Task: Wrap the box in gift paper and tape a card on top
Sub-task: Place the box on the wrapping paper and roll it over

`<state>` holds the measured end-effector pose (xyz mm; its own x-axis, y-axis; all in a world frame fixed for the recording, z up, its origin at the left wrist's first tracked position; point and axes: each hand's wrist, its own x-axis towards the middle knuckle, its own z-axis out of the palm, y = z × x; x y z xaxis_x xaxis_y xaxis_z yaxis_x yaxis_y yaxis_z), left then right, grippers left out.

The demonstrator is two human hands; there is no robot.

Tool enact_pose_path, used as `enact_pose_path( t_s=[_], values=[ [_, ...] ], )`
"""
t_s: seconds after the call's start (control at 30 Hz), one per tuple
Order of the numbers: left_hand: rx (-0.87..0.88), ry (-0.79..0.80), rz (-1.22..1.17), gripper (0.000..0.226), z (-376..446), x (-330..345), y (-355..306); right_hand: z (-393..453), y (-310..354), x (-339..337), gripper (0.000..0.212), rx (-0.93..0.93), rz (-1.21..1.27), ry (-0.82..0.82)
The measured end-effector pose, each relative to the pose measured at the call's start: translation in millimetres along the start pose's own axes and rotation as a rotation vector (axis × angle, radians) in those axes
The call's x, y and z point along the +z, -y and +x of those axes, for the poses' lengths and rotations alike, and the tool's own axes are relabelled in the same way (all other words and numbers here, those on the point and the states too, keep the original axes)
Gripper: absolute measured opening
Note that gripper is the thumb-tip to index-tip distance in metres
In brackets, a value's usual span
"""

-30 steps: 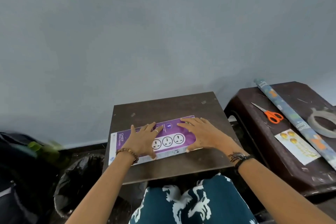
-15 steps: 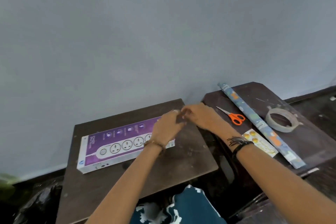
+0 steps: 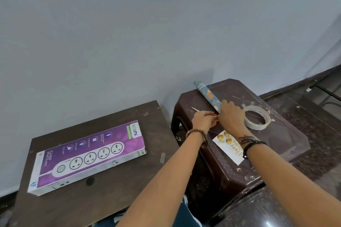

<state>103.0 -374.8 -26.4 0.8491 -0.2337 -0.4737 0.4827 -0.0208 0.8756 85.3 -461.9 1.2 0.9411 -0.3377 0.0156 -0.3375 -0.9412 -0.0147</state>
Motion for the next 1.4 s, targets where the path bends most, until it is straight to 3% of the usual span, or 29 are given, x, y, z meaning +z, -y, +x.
enact_pose_path(
  t_s=[0.23,0.33,0.47,0.67,0.87,0.93,1.13,1.3,1.4],
  values=[
    [-0.010,-0.039,-0.202,0.027,-13.3,-3.9,-5.2,-4.9,12.3,-14.2,0.030,-0.103,0.048,-0.135],
    [0.053,-0.036,-0.317,0.020,-33.0,-26.6,-15.3,-10.4,29.7,-36.3,0.028,-0.172,0.302,-0.181],
    [0.164,-0.028,-0.428,0.013,-70.7,-74.5,-29.5,-28.1,69.6,-60.5,0.037,-0.250,0.833,0.027],
    [0.212,-0.210,-0.510,0.005,-121.2,-163.7,-22.0,-77.6,136.1,-61.8,0.030,-0.355,1.193,0.297],
    [0.220,-0.487,-0.567,0.019,-148.8,-219.7,0.8,-120.4,187.4,-39.5,0.056,-0.562,1.007,0.555],
    [0.258,-0.509,-0.607,0.001,-153.8,-229.5,6.2,-125.1,200.2,-30.9,0.044,-0.589,0.974,0.500],
    [0.253,-0.498,-0.611,0.017,-154.7,-248.7,16.9,-132.6,211.2,-24.7,0.016,-0.626,1.063,0.507],
    [0.223,-0.449,-0.605,0.034,-146.4,-245.9,13.5,-128.8,216.5,-21.8,0.028,-0.589,0.991,0.469],
    [0.238,-0.458,-0.586,0.035,-139.9,-242.9,12.9,-124.9,218.8,-19.9,0.037,-0.601,0.909,0.322]
  ],
)
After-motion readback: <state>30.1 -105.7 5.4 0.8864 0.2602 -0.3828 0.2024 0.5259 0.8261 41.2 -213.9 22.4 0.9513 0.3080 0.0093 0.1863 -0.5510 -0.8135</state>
